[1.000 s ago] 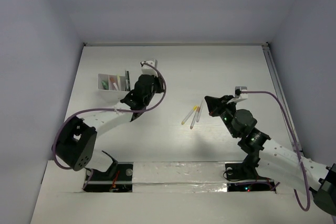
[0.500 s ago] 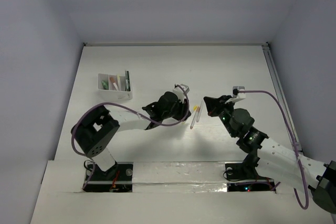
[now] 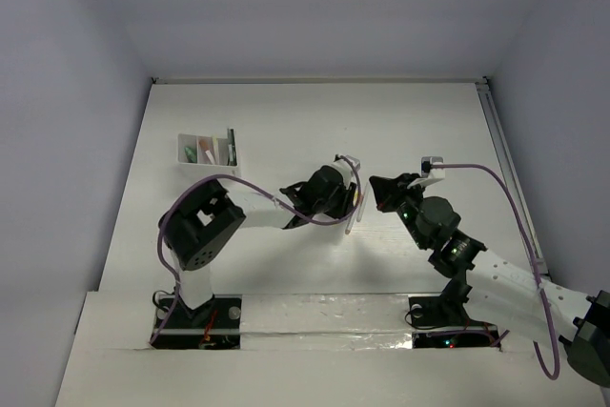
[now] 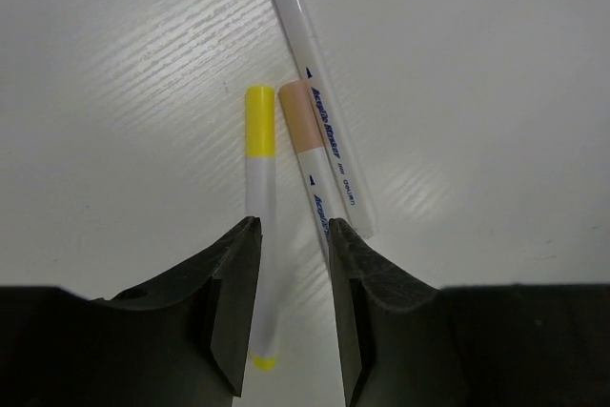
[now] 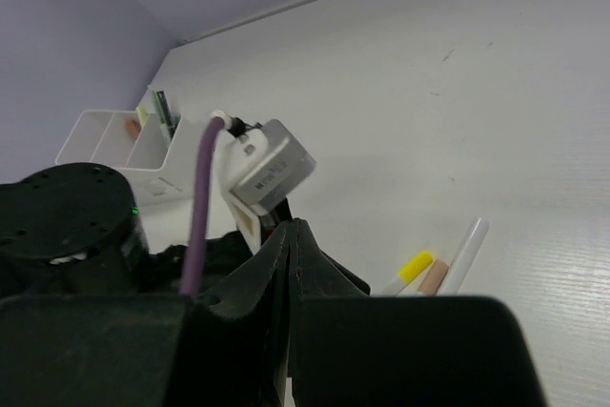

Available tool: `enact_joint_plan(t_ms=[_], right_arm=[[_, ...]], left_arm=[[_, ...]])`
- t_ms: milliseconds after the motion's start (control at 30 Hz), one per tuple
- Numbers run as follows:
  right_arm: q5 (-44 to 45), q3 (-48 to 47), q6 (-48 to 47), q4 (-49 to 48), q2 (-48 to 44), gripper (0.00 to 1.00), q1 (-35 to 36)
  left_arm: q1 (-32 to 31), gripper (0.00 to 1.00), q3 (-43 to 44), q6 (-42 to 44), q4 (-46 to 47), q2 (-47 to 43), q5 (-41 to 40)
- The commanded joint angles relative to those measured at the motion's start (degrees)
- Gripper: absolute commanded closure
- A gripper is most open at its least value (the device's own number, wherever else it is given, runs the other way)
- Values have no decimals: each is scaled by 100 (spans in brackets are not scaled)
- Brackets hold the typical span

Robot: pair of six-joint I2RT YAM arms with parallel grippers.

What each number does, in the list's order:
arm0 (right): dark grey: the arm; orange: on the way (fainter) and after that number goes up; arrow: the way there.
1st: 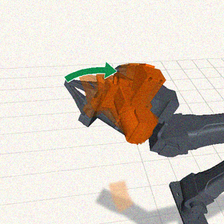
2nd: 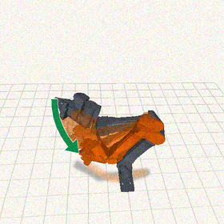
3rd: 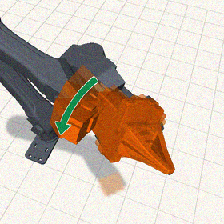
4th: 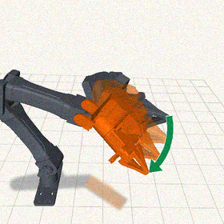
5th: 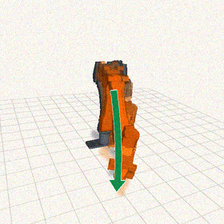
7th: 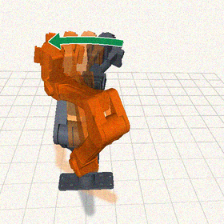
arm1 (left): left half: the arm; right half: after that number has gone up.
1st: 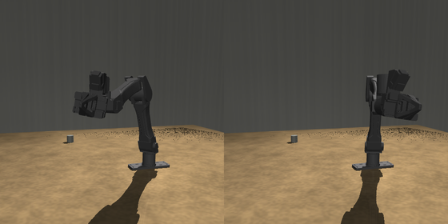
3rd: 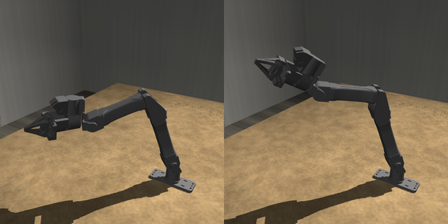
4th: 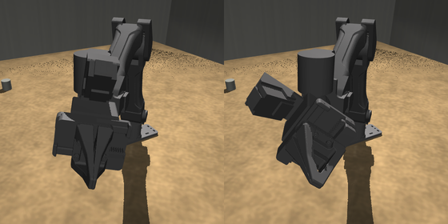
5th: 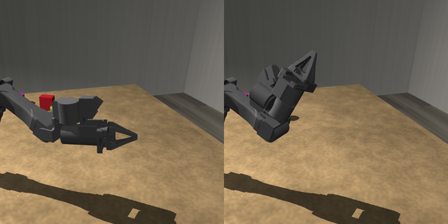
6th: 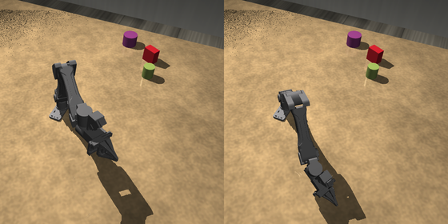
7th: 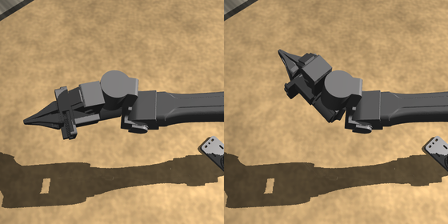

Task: Sort the stationery into containers
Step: Pick up the pen from the center of the board, then place the pen in the storage box.

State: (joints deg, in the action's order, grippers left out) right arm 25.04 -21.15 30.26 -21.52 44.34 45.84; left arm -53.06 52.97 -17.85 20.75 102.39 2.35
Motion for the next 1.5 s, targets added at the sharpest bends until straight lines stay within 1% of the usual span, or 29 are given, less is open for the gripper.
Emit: enact_joint_plan(t_ms=[0,33,100,233,267,333,367,400,433,533,600,700,733,767,833,867,967,1000,1067,1100,1233,1333,1400,1467], right_arm=[[80,-135,15,-292,-74,96,39],[98,-144,15,-292,-83,96,39],[98,-144,6,-283,-92,97,39],[80,-144,15,-291,-92,96,39],[89,-144,15,-283,-92,96,39],[89,-144,15,-283,-92,96,39],[80,-144,15,-283,-83,96,39],[80,-135,15,-291,-83,96,39],[72,-144,15,-292,-83,96,39],[72,-144,24,-292,-83,96,39],[63,-144,32,-300,-66,96,39],[19,-144,50,-335,-31,96,39],[-16,-144,50,-344,-13,96,39],[-34,-135,50,-344,13,96,39],[-69,-179,50,-309,40,96,39],[-95,-214,41,-266,31,96,39],[-245,-241,24,-256,14,95,39],[-271,-258,24,-239,22,94,39],[-324,-293,24,-204,40,94,39],[-341,-302,24,-186,40,94,39],[-420,-294,41,-204,22,93,39],[-456,-302,50,-195,31,93,39],[-500,-302,50,-195,40,93,39],[-526,-311,50,-186,49,93,39]], left_arm=[[-47,69,249,167,-185,228,-182],[-47,70,275,211,-212,290,-443],[-47,70,354,238,-308,448,-560],[-100,73,486,247,-502,642,-1077],[-100,78,556,264,-606,668,-1218],[-100,84,600,264,-713,738,-1595],[-100,93,627,264,-783,756,-1702],[-100,100,627,273,-818,765,-1833],[-100,100,636,273,-862,756,-2078],[-100,100,592,317,-889,563,-2466],[58,100,557,361,-819,326,-2564],[541,100,521,378,-591,-95,-2643],[699,100,513,317,-529,-227,-2539],[1014,100,495,273,-363,-393,-2477],[1305,100,460,186,-204,-921,-2345],[1559,100,425,150,-90,-1271,-2379],[1938,100,346,54,16,-1791,-2493],[2218,100,302,27,51,-2088,-2511],[2527,100,101,-35,191,-2345,-2599],[2833,100,39,-61,236,-2573,-2660],[3467,100,-252,-26,420,-2803,-3300],[3810,100,-323,35,491,-2681,-3276],[3864,100,-349,88,421,-2558,-3407],[4057,100,-480,185,499,-2505,-3653]])
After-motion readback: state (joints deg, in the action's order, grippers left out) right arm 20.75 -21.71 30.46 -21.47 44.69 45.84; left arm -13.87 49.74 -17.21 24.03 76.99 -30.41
